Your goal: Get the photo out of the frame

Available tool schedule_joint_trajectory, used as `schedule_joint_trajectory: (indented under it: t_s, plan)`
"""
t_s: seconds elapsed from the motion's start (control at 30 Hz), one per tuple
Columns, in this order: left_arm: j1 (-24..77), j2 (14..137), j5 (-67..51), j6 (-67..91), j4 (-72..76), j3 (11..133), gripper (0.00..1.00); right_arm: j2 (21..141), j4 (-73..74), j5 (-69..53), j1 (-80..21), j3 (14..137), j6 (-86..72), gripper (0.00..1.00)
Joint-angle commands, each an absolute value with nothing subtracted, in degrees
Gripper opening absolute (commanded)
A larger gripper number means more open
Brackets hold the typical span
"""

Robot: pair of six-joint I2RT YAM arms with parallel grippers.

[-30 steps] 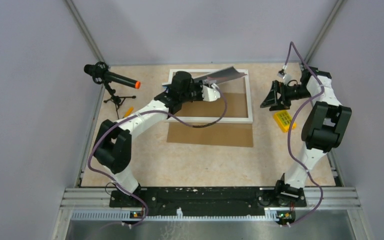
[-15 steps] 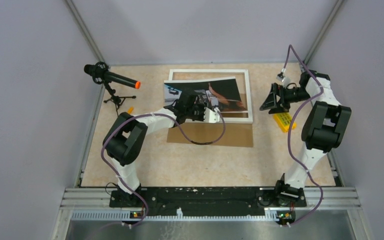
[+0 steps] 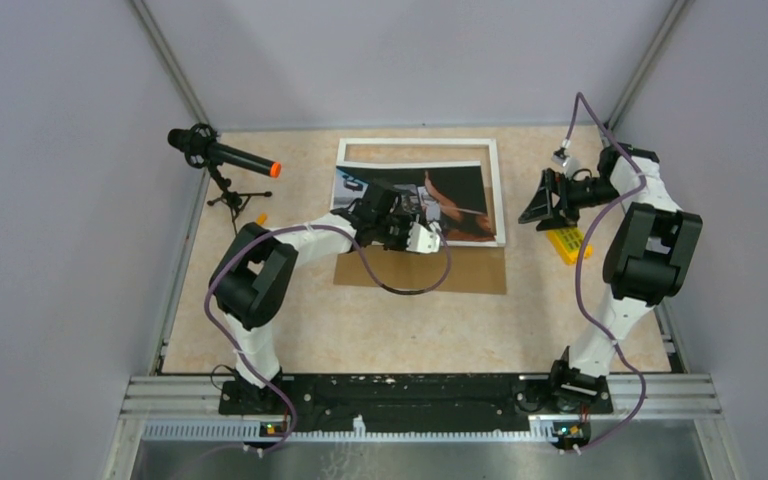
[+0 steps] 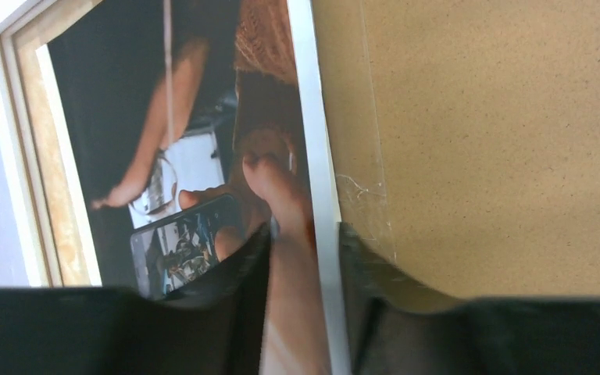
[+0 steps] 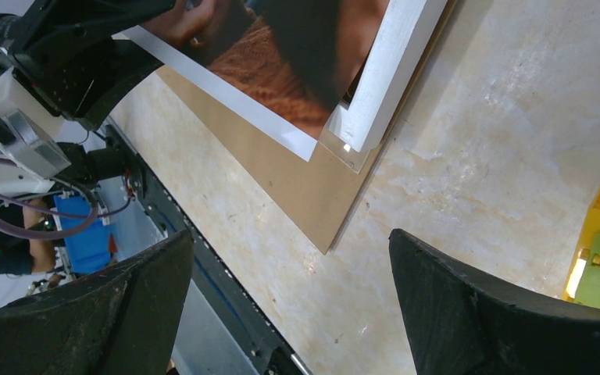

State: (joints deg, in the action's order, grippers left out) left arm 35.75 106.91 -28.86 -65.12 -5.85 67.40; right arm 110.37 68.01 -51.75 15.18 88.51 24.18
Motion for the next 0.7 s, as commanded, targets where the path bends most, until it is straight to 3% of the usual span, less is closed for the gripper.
schedule_joint_trajectory:
  t_s: [0.0, 0.2, 0.67]
  plan:
    - [35.90, 109.00, -28.17, -60.71, -12.54, 73.51, 0.55, 106.80, 67.24, -52.16, 15.62, 88.52, 24.76, 0.93]
    - [36.35, 110.04, -25.63, -60.39, -11.28, 73.14, 0.63, 107.34, 66.89, -52.79, 15.58, 88.49, 24.45, 0.93]
    - [38.49, 113.95, -17.84, -58.40, -6.24, 73.59, 0.65, 106.90, 66.89, -52.86, 15.63, 87.40, 24.76, 0.93]
